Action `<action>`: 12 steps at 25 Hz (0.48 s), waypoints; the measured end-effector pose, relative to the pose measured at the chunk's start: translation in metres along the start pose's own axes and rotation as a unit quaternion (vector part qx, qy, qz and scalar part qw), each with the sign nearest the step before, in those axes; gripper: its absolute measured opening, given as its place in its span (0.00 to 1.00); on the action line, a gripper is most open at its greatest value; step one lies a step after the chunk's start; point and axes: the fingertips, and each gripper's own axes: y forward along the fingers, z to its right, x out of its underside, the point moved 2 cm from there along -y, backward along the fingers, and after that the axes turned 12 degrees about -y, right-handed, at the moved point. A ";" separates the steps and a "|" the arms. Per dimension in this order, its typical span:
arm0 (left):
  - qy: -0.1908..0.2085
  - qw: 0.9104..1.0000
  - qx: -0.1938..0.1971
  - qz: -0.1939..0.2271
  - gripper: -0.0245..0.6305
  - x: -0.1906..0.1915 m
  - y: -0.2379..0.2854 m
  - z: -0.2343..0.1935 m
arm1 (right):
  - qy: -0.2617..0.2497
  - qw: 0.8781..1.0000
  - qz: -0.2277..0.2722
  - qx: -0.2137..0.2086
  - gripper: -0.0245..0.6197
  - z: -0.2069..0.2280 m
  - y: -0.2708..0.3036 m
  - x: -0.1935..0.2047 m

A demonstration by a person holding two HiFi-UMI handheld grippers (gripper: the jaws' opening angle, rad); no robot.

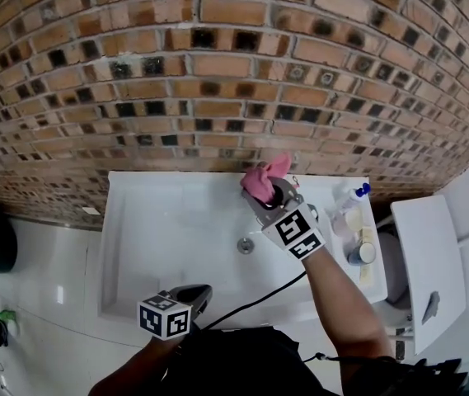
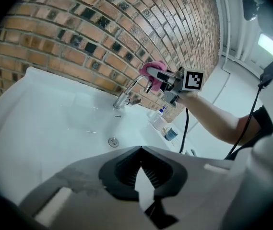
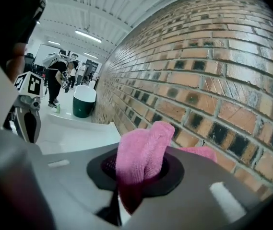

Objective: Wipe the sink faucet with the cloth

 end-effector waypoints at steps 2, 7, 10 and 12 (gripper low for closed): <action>0.002 1.000 -0.001 -0.002 0.04 0.002 -0.004 0.000 | 0.013 1.000 0.009 0.008 0.14 -0.004 -0.003 -0.001; 0.005 1.000 -0.006 -0.005 0.04 0.008 -0.014 -0.004 | 0.016 0.999 0.025 0.017 0.14 -0.024 -0.014 0.002; 0.001 1.000 -0.010 -0.004 0.04 0.010 -0.018 -0.009 | 0.027 0.999 0.034 0.022 0.14 -0.035 -0.020 0.007; -0.001 1.000 -0.008 -0.005 0.04 0.011 -0.019 -0.010 | 0.037 0.998 0.034 0.022 0.14 -0.044 -0.023 0.012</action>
